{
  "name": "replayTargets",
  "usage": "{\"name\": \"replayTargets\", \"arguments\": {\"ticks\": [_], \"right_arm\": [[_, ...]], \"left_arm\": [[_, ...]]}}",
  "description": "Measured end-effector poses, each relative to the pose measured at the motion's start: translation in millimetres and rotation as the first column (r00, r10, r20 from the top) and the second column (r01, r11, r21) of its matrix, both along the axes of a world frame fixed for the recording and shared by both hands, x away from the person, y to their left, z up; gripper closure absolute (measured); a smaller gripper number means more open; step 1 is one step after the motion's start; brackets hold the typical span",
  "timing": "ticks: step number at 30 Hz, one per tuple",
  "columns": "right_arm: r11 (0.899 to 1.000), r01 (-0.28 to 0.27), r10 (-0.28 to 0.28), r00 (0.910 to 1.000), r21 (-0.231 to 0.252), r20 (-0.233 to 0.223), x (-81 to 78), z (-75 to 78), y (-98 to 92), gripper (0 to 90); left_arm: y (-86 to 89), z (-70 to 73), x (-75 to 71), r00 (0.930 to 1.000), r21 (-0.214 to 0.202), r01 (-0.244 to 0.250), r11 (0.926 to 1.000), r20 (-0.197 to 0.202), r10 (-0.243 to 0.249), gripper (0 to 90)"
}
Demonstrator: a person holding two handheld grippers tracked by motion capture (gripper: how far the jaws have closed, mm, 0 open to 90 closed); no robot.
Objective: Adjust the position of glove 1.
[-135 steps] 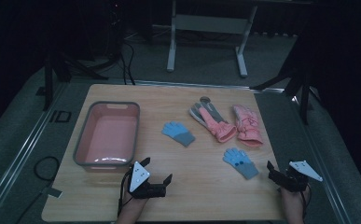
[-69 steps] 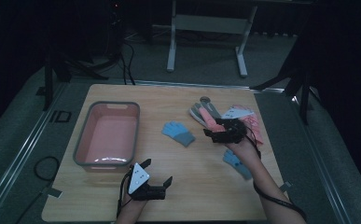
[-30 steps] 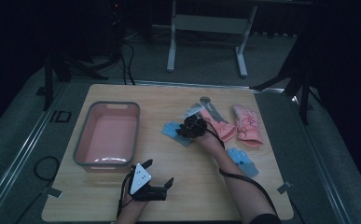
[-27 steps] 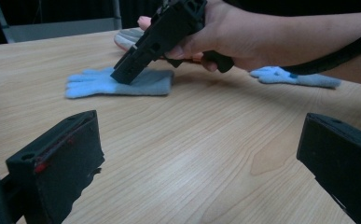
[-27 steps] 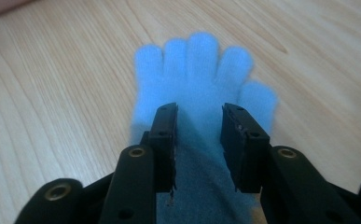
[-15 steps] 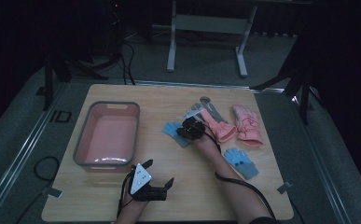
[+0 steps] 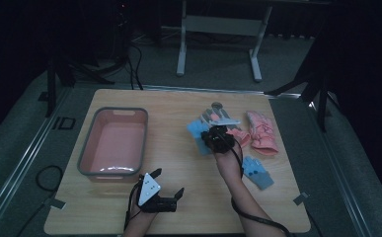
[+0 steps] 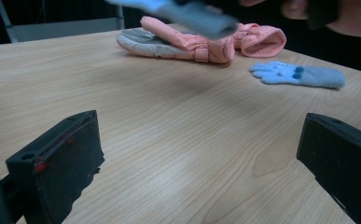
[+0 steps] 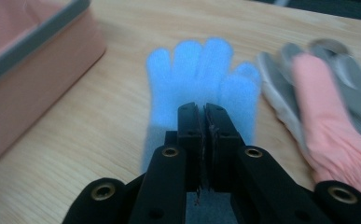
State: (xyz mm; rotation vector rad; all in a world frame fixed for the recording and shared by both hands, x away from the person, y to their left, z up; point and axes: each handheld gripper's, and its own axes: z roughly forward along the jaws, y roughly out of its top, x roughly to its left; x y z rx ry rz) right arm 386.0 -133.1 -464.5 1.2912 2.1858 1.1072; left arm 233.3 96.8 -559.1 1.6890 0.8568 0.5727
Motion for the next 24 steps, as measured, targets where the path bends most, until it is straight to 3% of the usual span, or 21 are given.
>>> {"name": "replayTargets", "arguments": {"ticks": [1, 4, 6, 9, 11, 14, 15, 17, 18, 20, 24], "right_arm": [[0.998, 0.053, -0.053, 0.9986, 0.021, -0.007, -10.0, 1.9, -5.6, 85.9], [0.992, 0.117, -0.117, 0.9931, 0.039, -0.007, -22.1, -1.1, -10.1, 85.9], [0.989, 0.151, -0.151, 0.9885, 0.009, 0.006, -28.6, -6.7, -10.2, 85.9], [0.979, 0.202, -0.201, 0.9792, 0.034, -0.028, -38.3, -22.9, -15.2, 85.8], [0.975, 0.219, -0.216, 0.9743, 0.046, -0.063, -41.4, -33.4, -18.5, 85.8], [0.973, 0.227, -0.224, 0.9721, 0.047, -0.070, -42.8, -36.4, -19.3, 85.8], [0.964, 0.254, -0.246, 0.9644, 0.074, -0.096, -50.7, -48.7, -19.5, 85.6], [0.962, 0.262, -0.255, 0.9622, 0.075, -0.097, -52.7, -52.2, -18.6, 85.6], [0.959, 0.273, -0.263, 0.9576, 0.079, -0.118, -54.3, -60.4, -15.2, 85.6], [0.964, 0.264, -0.259, 0.9603, 0.038, -0.105, -54.8, -68.1, -9.1, 85.4], [0.963, 0.271, -0.269, 0.9572, 0.000, -0.106, -53.5, -80.1, -4.5, 85.0]], "left_arm": [[0.2, 0.0, 0.3, 1.0000, -0.002, -0.001, 1.0000, 0.000, 0.001, 0.2], [0.1, 0.0, 0.7, 1.0000, -0.003, -0.004, 1.0000, 0.000, 0.004, 0.2], [0.0, -0.1, 0.7, 1.0000, -0.004, -0.004, 1.0000, 0.000, 0.004, 0.2], [-0.1, 0.0, 0.7, 1.0000, 0.000, -0.004, 1.0000, -0.001, 0.004, 0.2], [-0.2, 0.0, 0.5, 1.0000, 0.002, -0.001, 1.0000, 0.002, 0.001, 0.2], [-0.6, 0.1, 0.7, 1.0000, 0.005, 0.002, 1.0000, 0.001, -0.002, 0.2], [-0.8, 0.1, 0.9, 1.0000, 0.004, 0.003, 1.0000, 0.001, -0.003, 0.2], [-1.1, 0.1, 1.2, 1.0000, 0.003, 0.004, 1.0000, 0.001, -0.004, 0.2], [-1.2, 0.1, 1.3, 1.0000, 0.003, 0.005, 1.0000, 0.001, -0.005, 0.2], [-1.4, 0.1, 1.4, 1.0000, 0.005, 0.004, 1.0000, 0.001, -0.004, 0.2], [-1.6, 0.1, 1.5, 1.0000, 0.007, 0.009, 0.9999, 0.000, -0.009, 0.2]]}}
